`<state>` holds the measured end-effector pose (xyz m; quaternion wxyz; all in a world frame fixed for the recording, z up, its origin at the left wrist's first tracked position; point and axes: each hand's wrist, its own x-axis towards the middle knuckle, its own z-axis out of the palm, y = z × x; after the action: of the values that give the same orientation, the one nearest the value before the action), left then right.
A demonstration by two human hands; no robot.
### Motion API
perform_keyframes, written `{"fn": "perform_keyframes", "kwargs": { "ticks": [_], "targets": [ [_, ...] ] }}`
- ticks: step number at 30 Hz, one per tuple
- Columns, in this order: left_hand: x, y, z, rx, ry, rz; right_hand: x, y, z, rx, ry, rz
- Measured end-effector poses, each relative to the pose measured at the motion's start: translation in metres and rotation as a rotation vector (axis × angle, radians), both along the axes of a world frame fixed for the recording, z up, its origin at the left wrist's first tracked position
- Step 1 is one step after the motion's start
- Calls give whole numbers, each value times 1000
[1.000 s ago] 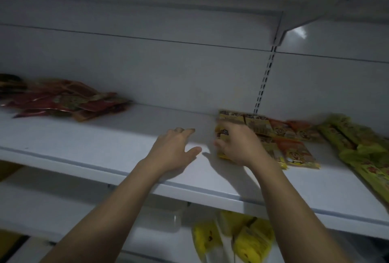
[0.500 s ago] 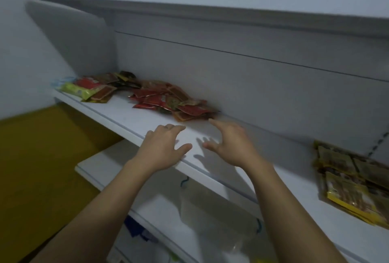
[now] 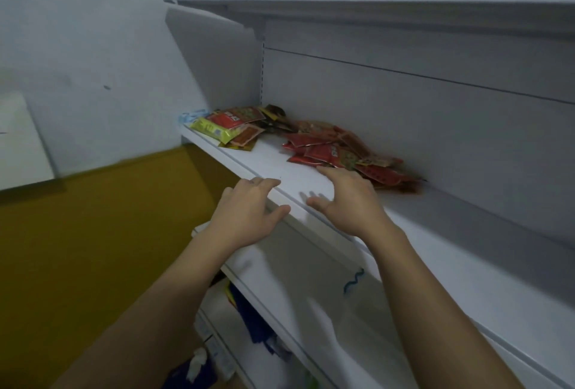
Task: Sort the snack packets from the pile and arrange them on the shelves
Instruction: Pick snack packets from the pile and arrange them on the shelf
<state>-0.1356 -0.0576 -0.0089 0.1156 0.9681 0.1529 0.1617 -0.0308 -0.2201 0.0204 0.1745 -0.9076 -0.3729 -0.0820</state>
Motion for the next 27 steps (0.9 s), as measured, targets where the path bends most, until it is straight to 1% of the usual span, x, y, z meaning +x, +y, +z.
{"fn": "perform_keyframes", "kwargs": {
  "ticks": [7, 13, 18, 27],
  "targets": [
    [24, 17, -3, -33, -35, -14, 18, 25, 2, -23, -9, 14],
    [56, 42, -6, -40, -11, -4, 56, 53, 6, -71, 1, 33],
    [87, 75, 0, -13, -8, 22, 96, 96, 21, -123, -22, 78],
    [126, 139, 18, 18, -19, 160, 147, 172, 29, -141, 17, 219]
  ]
}}
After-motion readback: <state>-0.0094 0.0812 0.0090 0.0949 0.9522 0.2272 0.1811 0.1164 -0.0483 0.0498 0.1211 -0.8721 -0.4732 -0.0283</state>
